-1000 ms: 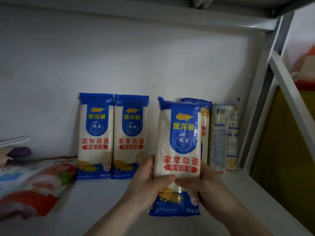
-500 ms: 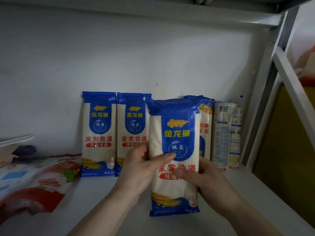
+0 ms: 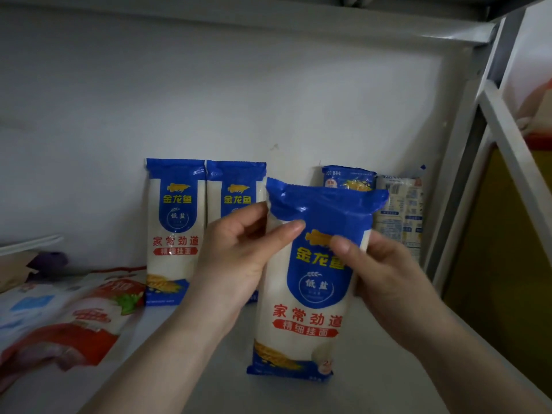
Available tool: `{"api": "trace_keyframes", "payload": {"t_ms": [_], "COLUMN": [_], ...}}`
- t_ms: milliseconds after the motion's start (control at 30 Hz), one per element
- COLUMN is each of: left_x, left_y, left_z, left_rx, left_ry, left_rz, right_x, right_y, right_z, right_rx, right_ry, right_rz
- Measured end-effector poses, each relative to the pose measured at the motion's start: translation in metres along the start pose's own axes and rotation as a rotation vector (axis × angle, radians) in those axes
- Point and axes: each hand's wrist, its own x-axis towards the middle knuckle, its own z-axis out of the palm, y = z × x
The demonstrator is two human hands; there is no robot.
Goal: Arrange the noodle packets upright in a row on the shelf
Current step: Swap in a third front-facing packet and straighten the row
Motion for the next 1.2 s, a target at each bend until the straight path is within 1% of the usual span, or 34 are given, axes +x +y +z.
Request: {"api": "trace_keyframes", "payload": {"t_ms": [100,167,367,467,600,767,900,1033,1133,1200], "left_x": [-0.002,0.0,0.011,0.014,0.013,0.011,0.013,0.008,0.003,0.002], "left_y": [0.004,0.006,0.006,0.01,0.016,0.025,0.027,0.028,0.028,0.027], "left_z": [0.005,0.006,-0.003,-0.004,-0.002,0.004,0.003,0.001,0.002,0.003], "left_rx": [0.001,-0.002,-0.043,-0.029,-0.013,0.045,0.157,0.198,0.199,0.156], "left_ry": [-0.02,-0.007,0.089,0.157,0.184,0.229,0.202,0.186,0.197,0.203], "left_rz": [0.037,0.05,0.005,0.053,0.113,0.243,0.27,0.266,0.294,0.254], "right_x": [-0.001,0.002,0.019,0.023,0.022,0.019,0.014,0.013,0.012,0.012], "right_y": [-0.019,-0.024,-0.029,-0.031,-0.034,-0.038,-0.043,-0.042,-0.039,-0.038], "right_z": [0.001,0.002,0.01,0.01,0.011,0.013,0.015,0.017,0.014,0.013], "right_rx": [0.073,0.059,0.025,-0.001,-0.043,-0.105,-0.174,-0.18,-0.194,-0.198], "right_ry": [0.055,0.095,0.129,0.121,0.096,0.207,0.225,0.216,0.24,0.247], "right_rz": [-0.057,-0.061,-0.044,-0.076,-0.089,-0.218,-0.262,-0.263,-0.269,-0.27]}}
